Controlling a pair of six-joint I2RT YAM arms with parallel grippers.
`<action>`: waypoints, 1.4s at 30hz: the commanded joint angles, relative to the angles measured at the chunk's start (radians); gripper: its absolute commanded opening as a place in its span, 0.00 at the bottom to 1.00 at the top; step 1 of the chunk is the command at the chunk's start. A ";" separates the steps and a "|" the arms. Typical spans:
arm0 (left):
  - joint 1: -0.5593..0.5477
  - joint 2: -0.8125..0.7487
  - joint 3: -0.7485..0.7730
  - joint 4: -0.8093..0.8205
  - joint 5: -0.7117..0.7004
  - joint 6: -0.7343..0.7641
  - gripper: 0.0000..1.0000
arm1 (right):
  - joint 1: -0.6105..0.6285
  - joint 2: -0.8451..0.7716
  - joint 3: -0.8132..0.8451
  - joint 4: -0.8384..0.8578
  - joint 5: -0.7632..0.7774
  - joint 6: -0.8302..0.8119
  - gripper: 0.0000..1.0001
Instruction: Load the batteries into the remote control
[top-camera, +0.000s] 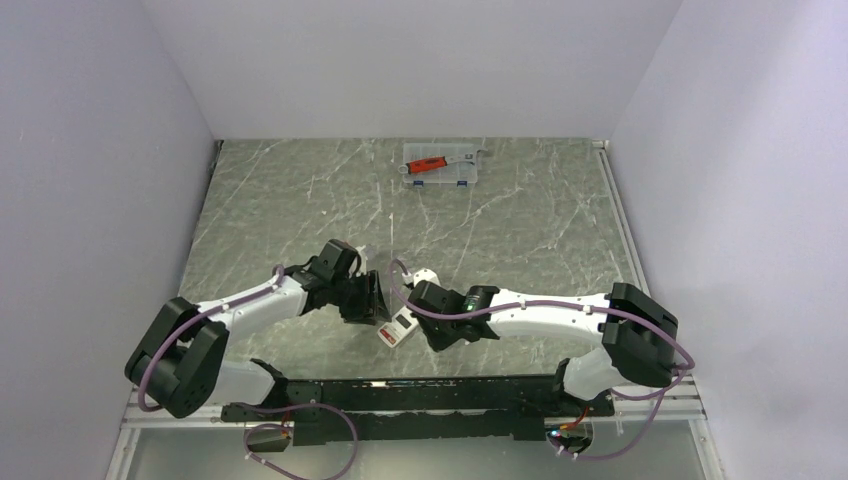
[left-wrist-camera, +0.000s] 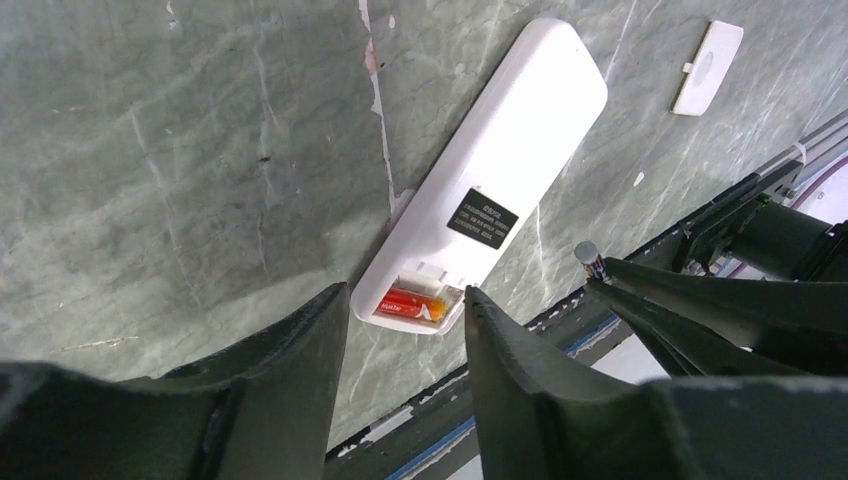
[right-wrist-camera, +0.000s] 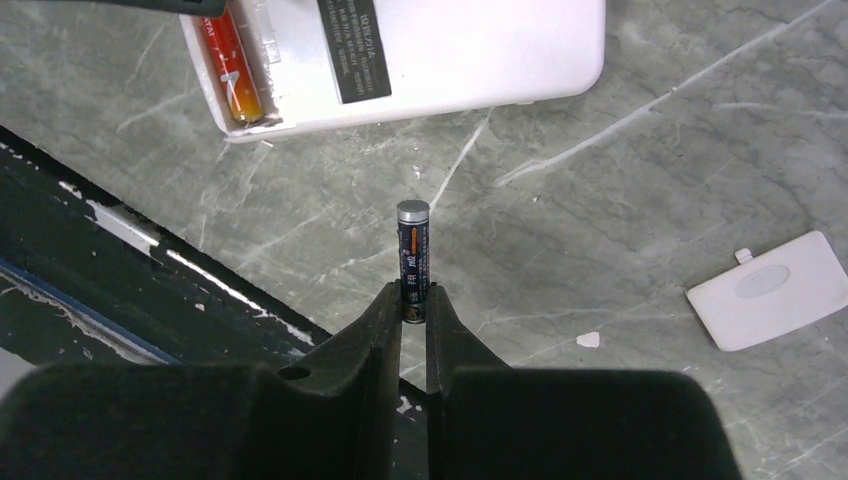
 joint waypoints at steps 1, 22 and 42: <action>-0.002 0.029 -0.019 0.084 0.052 0.001 0.48 | 0.008 -0.020 0.038 0.009 -0.016 -0.022 0.03; -0.005 0.023 -0.114 0.203 0.123 -0.026 0.28 | 0.025 0.079 0.134 -0.032 -0.082 -0.137 0.03; -0.011 -0.072 -0.148 0.204 0.105 -0.036 0.25 | 0.025 0.229 0.280 -0.133 -0.129 -0.315 0.04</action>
